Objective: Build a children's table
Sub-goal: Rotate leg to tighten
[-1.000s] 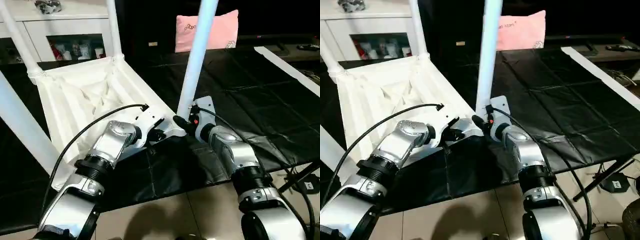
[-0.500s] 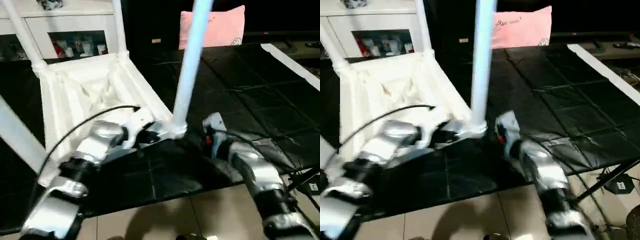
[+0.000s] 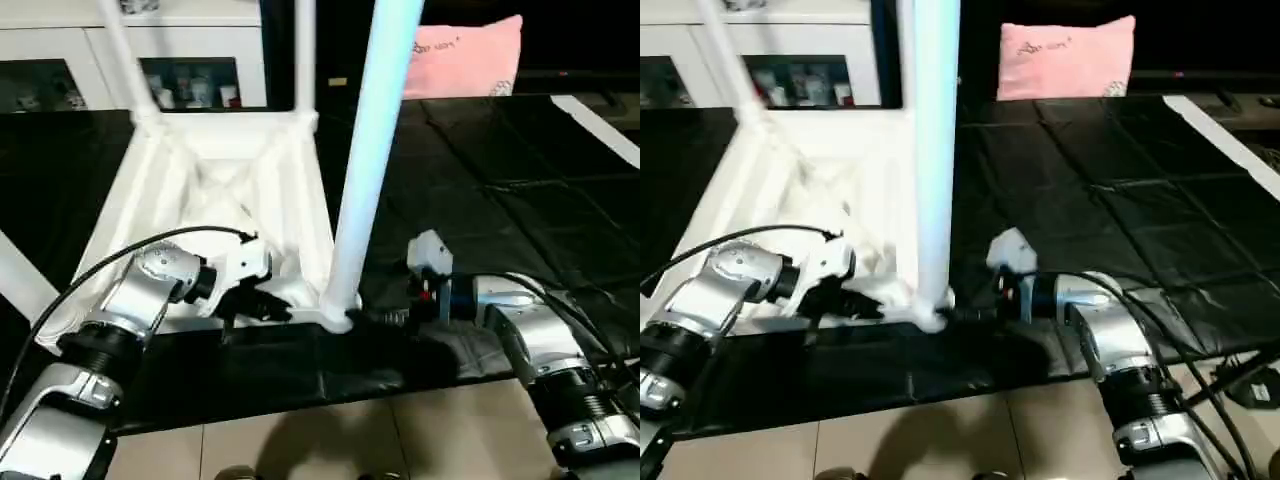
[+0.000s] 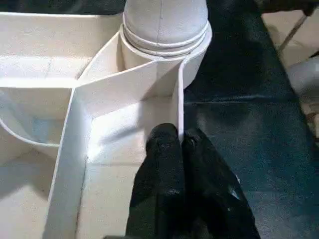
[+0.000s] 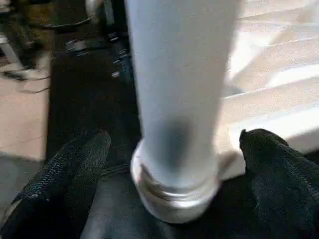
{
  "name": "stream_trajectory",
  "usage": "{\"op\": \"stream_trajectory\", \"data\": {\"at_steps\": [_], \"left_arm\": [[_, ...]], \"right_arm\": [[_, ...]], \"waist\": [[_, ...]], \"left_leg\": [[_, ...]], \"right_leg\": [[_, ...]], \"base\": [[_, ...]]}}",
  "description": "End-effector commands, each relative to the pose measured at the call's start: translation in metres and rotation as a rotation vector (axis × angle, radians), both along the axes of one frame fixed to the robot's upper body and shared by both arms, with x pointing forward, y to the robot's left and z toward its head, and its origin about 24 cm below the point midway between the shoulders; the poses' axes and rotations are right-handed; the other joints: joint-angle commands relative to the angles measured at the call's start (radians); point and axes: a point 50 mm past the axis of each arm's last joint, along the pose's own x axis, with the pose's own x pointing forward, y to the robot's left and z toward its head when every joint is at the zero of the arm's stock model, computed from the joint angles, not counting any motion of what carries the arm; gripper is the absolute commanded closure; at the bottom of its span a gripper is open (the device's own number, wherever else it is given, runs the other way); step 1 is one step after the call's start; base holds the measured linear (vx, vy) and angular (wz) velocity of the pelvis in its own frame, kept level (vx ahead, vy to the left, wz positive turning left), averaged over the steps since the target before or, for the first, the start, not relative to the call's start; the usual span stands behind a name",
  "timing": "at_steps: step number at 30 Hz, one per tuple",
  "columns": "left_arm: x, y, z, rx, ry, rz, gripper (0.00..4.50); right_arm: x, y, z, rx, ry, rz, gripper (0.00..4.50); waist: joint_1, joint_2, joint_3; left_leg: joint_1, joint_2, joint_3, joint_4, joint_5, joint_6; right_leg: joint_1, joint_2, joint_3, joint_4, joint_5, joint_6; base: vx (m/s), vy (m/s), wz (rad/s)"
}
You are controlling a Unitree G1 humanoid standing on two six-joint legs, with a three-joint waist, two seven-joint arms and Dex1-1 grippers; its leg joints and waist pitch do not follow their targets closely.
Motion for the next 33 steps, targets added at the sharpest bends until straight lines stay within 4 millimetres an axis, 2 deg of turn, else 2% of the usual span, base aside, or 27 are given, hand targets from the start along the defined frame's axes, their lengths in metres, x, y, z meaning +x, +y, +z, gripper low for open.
{"op": "stream_trajectory", "data": {"at_steps": [1,3,4,5,6,8,10,13,15,17,18,19,20,21,22,23,25,26,29,30,32,33], "left_arm": [[-0.0098,-0.0163,-0.0008,-0.003,0.037,-0.141,4.5],[-0.0122,-0.018,-0.0011,-0.004,0.046,-0.161,4.5],[-0.0141,-0.0189,-0.0013,-0.003,0.05,-0.176,4.5],[-0.0149,-0.0194,-0.0014,-0.001,0.05,-0.182,4.5],[-0.0155,-0.0195,-0.0015,0.002,0.05,-0.188,4.5],[-0.0162,-0.0197,-0.0019,0.01,0.05,-0.199,4.5],[-0.0162,-0.0193,-0.0019,0.017,0.047,-0.201,4.5],[-0.0161,-0.0188,-0.0021,0.026,0.045,-0.2,4.5],[-0.0159,-0.0183,-0.0026,0.032,0.043,-0.195,4.5],[-0.016,-0.018,-0.0034,0.036,0.044,-0.192,4.5],[-0.0161,-0.0178,-0.0037,0.037,0.045,-0.191,4.5],[-0.0161,-0.0176,-0.0039,0.039,0.046,-0.19,4.5],[-0.0154,-0.0172,-0.0044,0.046,0.042,-0.179,4.5],[-0.0154,-0.0172,-0.0044,0.046,0.042,-0.179,4.5],[-0.0151,-0.0171,-0.0044,0.046,0.041,-0.175,4.5],[-0.0149,-0.017,-0.0045,0.046,0.041,-0.172,4.5],[-0.0145,-0.0165,-0.0047,0.046,0.039,-0.163,4.5],[-0.0138,-0.0156,-0.0051,0.048,0.042,-0.155,4.5],[-0.0135,-0.0147,-0.0058,0.051,0.046,-0.15,4.5],[-0.0133,-0.0144,-0.0063,0.051,0.048,-0.146,4.5],[-0.0133,-0.014,-0.0074,0.05,0.057,-0.132,4.5],[-0.0131,-0.0143,-0.0076,0.046,0.059,-0.125,4.5]], "right_arm": [[0.0039,0.0044,0.004,0.005,-0.003,0.041,0.19],[0.0058,0.0066,0.0041,0.011,-0.006,0.044,0.37],[0.0074,0.0085,0.004,0.016,-0.005,0.052,0.4],[0.0078,0.0096,0.0035,0.018,0.004,0.062,0.49],[0.0076,0.0104,0.0033,0.018,0.014,0.08,0.74],[0.0069,0.0117,0.0033,0.014,0.033,0.119,0.79],[0.007,0.0114,0.0039,0.008,0.046,0.151,0.8],[0.0074,0.0103,0.0042,0.004,0.059,0.174,1.22],[0.0079,0.0085,0.0041,0.0,0.078,0.194,1.24],[0.009,0.0068,0.0041,0.0,0.094,0.208,1.64],[0.0093,0.0066,0.0042,0.001,0.097,0.211,1.64],[0.0095,0.0066,0.0042,0.002,0.101,0.214,1.69],[0.01,0.0071,0.0039,0.005,0.115,0.224,1.69],[0.01,0.0071,0.0039,0.005,0.115,0.224,1.69],[0.0101,0.0073,0.0036,0.005,0.119,0.227,2.03],[0.0102,0.0078,0.0032,0.006,0.123,0.23,2.03],[0.0099,0.009,0.0022,0.008,0.131,0.236,2.14],[0.01,0.0106,0.0012,0.014,0.137,0.239,2.29],[0.0099,0.0119,0.0002,0.019,0.14,0.239,2.38],[0.0093,0.0122,-0.0003,0.024,0.144,0.24,2.39],[0.0067,0.0125,-0.0014,0.037,0.154,0.246,2.41],[0.0058,0.0126,-0.0018,0.043,0.159,0.245,2.41]], "waist": [[-0.004,-0.004,-0.069],[0.001,0.0,-0.069],[0.005,-0.002,-0.07],[0.004,-0.002,-0.07],[0.004,-0.006,-0.069],[0.006,-0.005,-0.07],[0.003,-0.01,-0.069],[0.004,-0.011,-0.067],[0.004,-0.013,-0.065],[0.004,-0.015,-0.065],[0.003,-0.019,-0.065],[0.004,-0.017,-0.065],[0.004,-0.022,-0.067],[0.004,-0.021,-0.066],[0.004,-0.022,-0.066],[0.004,-0.023,-0.066],[0.005,-0.023,-0.067],[0.005,-0.017,-0.067],[0.003,-0.021,-0.066],[0.004,-0.014,-0.066],[0.003,-0.018,-0.067],[0.004,-0.013,-0.067]], "left_leg": [[0.002,0.027,0.004,-0.059,-0.168,0.051],[0.004,0.028,0.004,-0.058,-0.164,0.045],[0.01,0.03,0.005,-0.058,-0.162,0.046],[0.009,0.03,0.006,-0.058,-0.161,0.046],[0.005,0.03,0.005,-0.058,-0.161,0.047],[0.004,0.029,0.004,-0.057,-0.161,0.048],[0.002,0.028,0.003,-0.058,-0.162,0.046],[0.004,0.028,0.004,-0.057,-0.176,0.039],[0.003,0.028,0.003,-0.057,-0.19,0.037],[0.003,0.028,0.002,-0.058,-0.197,0.034],[0.003,0.028,0.002,-0.057,-0.199,0.033],[0.003,0.028,0.001,-0.058,-0.196,0.031],[0.003,0.029,0.001,-0.057,-0.19,0.033],[0.003,0.029,0.001,-0.057,-0.19,0.033],[0.003,0.029,0.001,-0.057,-0.191,0.033],[0.004,0.029,0.001,-0.057,-0.19,0.033],[0.003,0.029,0.001,-0.057,-0.185,0.033],[0.004,0.029,0.0,-0.058,-0.186,0.03],[0.004,0.028,0.001,-0.058,-0.204,0.027],[0.006,0.028,0.0,-0.058,-0.211,0.023],[0.007,0.029,0.0,-0.058,-0.214,0.022],[0.007,0.029,-0.001,-0.059,-0.214,0.02]], "right_leg": [[0.061,-0.076,0.049,-0.064,-0.228,-0.204],[0.058,-0.076,0.049,-0.063,-0.234,-0.202],[0.054,-0.076,0.05,-0.061,-0.227,-0.207],[0.053,-0.075,0.05,-0.061,-0.223,-0.208],[0.056,-0.074,0.049,-0.059,-0.219,-0.209],[0.058,-0.076,0.048,-0.059,-0.225,-0.203],[0.059,-0.076,0.048,-0.059,-0.235,-0.196],[0.057,-0.077,0.049,-0.063,-0.267,-0.188],[0.056,-0.077,0.049,-0.065,-0.298,-0.18],[0.055,-0.078,0.049,-0.067,-0.322,-0.174],[0.055,-0.078,0.048,-0.068,-0.327,-0.172],[0.055,-0.078,0.049,-0.067,-0.329,-0.17],[0.055,-0.077,0.048,-0.065,-0.315,-0.174],[0.055,-0.077,0.048,-0.064,-0.314,-0.175],[0.054,-0.077,0.048,-0.064,-0.313,-0.175],[0.054,-0.077,0.048,-0.064,-0.31,-0.175],[0.054,-0.077,0.049,-0.063,-0.299,-0.178],[0.054,-0.077,0.048,-0.061,-0.29,-0.182],[0.055,-0.077,0.048,-0.064,-0.311,-0.179],[0.054,-0.078,0.048,-0.066,-0.323,-0.178],[0.055,-0.076,0.048,-0.066,-0.325,-0.176],[0.054,-0.076,0.048,-0.065,-0.316,-0.18]], "base": [[0.0,0.0,0.0],[0.0,0.0,0.0],[0.0,0.0,0.0],[0.0,0.0,0.0],[0.0,0.0,0.0],[0.0,0.0,0.0],[0.0,0.0,0.0],[0.0,0.0,0.0],[0.0,0.0,0.0],[0.0,0.0,0.0],[0.0,0.0,0.0],[0.0,0.0,0.0],[0.0,0.0,0.0],[0.0,0.0,0.0],[0.0,0.0,0.0],[0.0,0.0,0.0],[0.0,0.0,0.0],[0.0,0.0,0.0],[0.0,0.0,0.0],[0.0,0.0,0.0],[0.0,0.0,0.0],[0.0,0.0,0.0]]}}
